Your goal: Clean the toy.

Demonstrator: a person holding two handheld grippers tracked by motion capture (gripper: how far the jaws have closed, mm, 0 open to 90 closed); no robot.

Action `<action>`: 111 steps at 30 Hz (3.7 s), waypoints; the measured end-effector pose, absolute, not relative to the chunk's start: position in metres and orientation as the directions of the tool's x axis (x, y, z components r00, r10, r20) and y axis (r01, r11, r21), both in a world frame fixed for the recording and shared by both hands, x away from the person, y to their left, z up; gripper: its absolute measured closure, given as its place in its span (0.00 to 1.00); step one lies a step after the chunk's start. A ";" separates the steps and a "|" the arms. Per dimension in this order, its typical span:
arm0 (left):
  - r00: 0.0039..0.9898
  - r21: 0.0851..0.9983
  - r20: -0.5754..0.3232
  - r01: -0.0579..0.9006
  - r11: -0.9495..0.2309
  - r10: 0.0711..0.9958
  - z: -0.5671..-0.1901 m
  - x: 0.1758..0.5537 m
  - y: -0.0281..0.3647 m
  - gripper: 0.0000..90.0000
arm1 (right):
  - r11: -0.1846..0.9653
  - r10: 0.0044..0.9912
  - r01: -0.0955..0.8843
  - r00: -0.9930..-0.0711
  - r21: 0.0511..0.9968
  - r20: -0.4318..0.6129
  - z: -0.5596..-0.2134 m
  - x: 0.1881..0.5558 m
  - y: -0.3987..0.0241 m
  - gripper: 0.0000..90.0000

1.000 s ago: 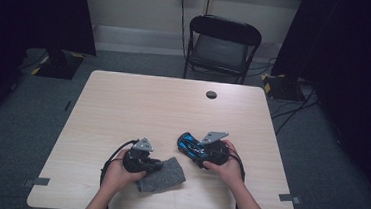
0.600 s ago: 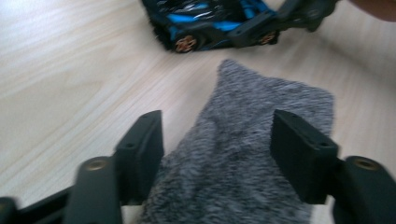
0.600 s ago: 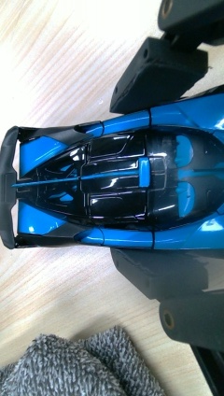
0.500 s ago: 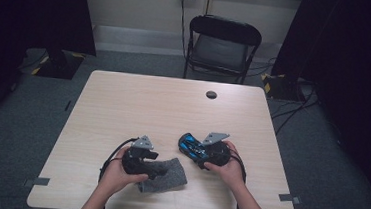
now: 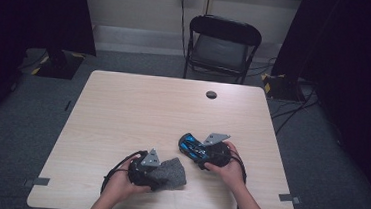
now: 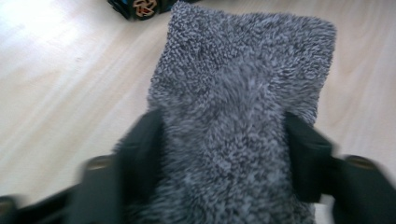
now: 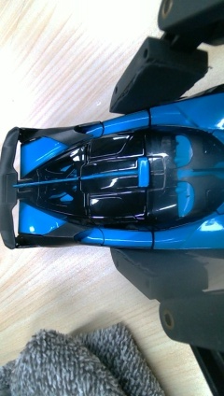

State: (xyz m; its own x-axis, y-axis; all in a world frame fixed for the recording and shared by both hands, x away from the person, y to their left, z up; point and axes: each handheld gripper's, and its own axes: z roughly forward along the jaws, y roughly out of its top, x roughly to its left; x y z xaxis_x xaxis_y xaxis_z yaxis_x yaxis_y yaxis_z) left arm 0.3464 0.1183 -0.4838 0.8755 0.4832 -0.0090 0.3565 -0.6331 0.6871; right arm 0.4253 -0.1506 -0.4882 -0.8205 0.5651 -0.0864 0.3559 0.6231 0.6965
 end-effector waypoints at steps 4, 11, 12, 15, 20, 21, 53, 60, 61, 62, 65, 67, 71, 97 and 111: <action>0.856 0.676 -0.033 0.400 -0.619 0.516 -0.480 0.351 0.117 0.74 | 0.617 0.566 0.352 -0.820 0.703 -0.087 -0.489 0.425 -0.151 0.29; 0.776 0.735 -0.107 0.483 -0.476 0.622 -0.469 0.374 0.133 0.81 | 0.631 0.555 0.359 -0.828 0.688 -0.078 -0.487 0.423 -0.157 0.29; 0.762 0.747 -0.105 0.484 -0.455 0.639 -0.465 0.378 0.136 0.81 | 0.632 0.554 0.362 -0.829 0.685 -0.073 -0.487 0.422 -0.159 0.29; 0.737 0.760 -0.081 0.481 -0.436 0.671 -0.453 0.390 0.138 0.81 | 0.635 0.548 0.358 -0.834 0.685 -0.072 -0.487 0.420 -0.163 0.29; 0.691 0.781 -0.077 0.490 -0.387 0.718 -0.441 0.411 0.136 0.81 | 0.644 0.542 0.354 -0.837 0.679 -0.078 -0.486 0.417 -0.165 0.29; 0.689 0.780 -0.064 0.486 -0.394 0.722 -0.441 0.416 0.133 0.80 | 0.643 0.544 0.355 -0.836 0.678 -0.078 -0.486 0.417 -0.166 0.29; 0.775 0.665 -0.107 0.522 -0.534 0.623 -0.466 0.422 0.090 0.81 | 0.625 0.556 0.357 -0.828 0.694 -0.074 -0.488 0.416 -0.164 0.29; 0.756 0.676 -0.103 0.530 -0.512 0.647 -0.464 0.417 0.108 0.81 | 0.618 0.557 0.352 -0.827 0.703 -0.076 -0.489 0.415 -0.164 0.29; 0.744 0.688 -0.093 0.528 -0.497 0.661 -0.462 0.419 0.111 0.81 | 0.617 0.558 0.351 -0.826 0.704 -0.076 -0.489 0.415 -0.164 0.29; 0.736 0.700 -0.082 0.523 -0.487 0.672 -0.460 0.421 0.113 0.81 | 0.616 0.558 0.351 -0.827 0.705 -0.076 -0.489 0.415 -0.164 0.29; 0.707 0.735 -0.054 0.506 -0.451 0.705 -0.452 0.431 0.114 0.81 | 0.616 0.556 0.350 -0.828 0.705 -0.074 -0.489 0.416 -0.164 0.29; 0.701 0.741 -0.038 0.498 -0.451 0.712 -0.450 0.437 0.109 0.81 | 0.615 0.555 0.350 -0.829 0.707 -0.072 -0.490 0.416 -0.164 0.29; 0.684 0.743 -0.030 0.503 -0.441 0.729 -0.453 0.453 0.098 0.81 | 0.615 0.553 0.350 -0.830 0.707 -0.071 -0.489 0.416 -0.164 0.29; 0.752 0.677 -0.075 0.520 -0.521 0.654 -0.472 0.441 0.087 0.80 | 0.610 0.555 0.346 -0.829 0.713 -0.072 -0.490 0.416 -0.164 0.29; 0.762 0.678 -0.063 0.507 -0.532 0.644 -0.460 0.428 0.108 0.80 | 0.598 0.562 0.347 -0.824 0.722 -0.071 -0.492 0.416 -0.163 0.29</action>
